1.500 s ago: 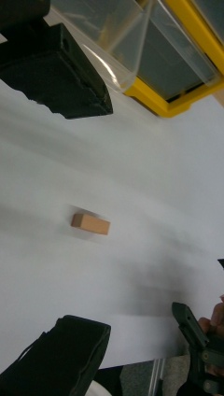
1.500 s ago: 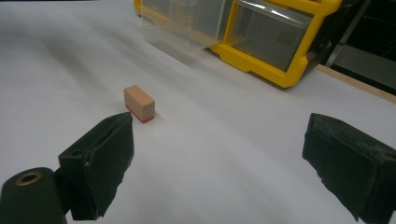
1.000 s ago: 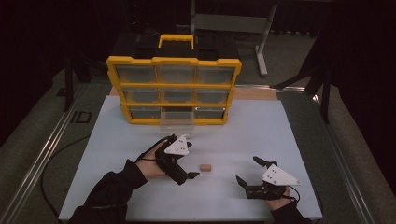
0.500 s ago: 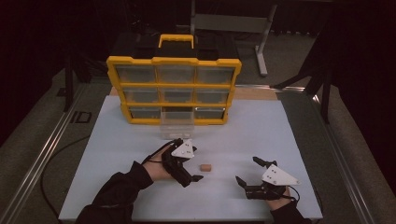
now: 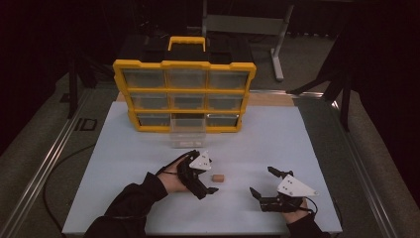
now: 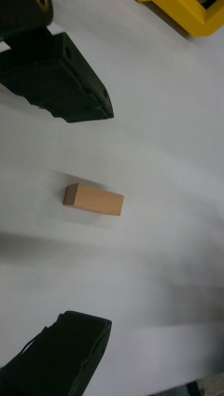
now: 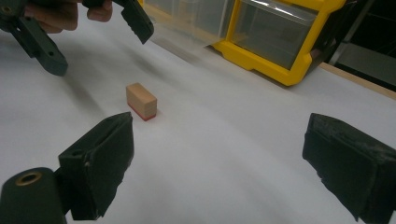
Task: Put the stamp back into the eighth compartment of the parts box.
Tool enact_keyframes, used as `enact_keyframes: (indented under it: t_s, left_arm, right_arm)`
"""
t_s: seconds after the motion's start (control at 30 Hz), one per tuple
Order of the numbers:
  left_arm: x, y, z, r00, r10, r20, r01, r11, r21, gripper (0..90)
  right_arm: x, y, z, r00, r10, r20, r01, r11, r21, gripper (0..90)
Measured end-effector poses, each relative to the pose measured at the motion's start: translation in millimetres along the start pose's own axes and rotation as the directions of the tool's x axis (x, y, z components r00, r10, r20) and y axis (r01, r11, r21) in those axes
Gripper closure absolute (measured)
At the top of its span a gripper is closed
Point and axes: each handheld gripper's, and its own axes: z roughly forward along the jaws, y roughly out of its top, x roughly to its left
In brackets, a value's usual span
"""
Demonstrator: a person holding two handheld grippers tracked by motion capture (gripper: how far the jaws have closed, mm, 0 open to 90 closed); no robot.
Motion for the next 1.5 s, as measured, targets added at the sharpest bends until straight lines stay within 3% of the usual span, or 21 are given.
enact_keyframes:
  t_s: [0.67, 0.97, 1.5]
  left_arm:
    - [6.8, -6.5, 22.5, 0.9998, 0.012, -0.018, -0.011, 0.9986, 0.051, 20.3]
    - [8.2, -7.0, 25.7, 0.9997, 0.018, -0.019, -0.016, 0.9974, 0.071, 42.9]
    - [5.0, -2.9, 33.9, 0.9989, 0.044, -0.019, -0.042, 0.9946, 0.095, 64.2]
  right_arm:
    - [0.2, 0.2, -0.3, 1.0, -0.001, -0.005, 0.001, 1.0, -0.001, 8.9]
    - [0.2, 0.2, -0.3, 1.0, 0.001, -0.006, -0.001, 1.0, -0.002, 8.9]
    - [-0.3, 0.1, -0.2, 1.0, -0.001, -0.003, 0.001, 1.0, 0.003, 8.9]
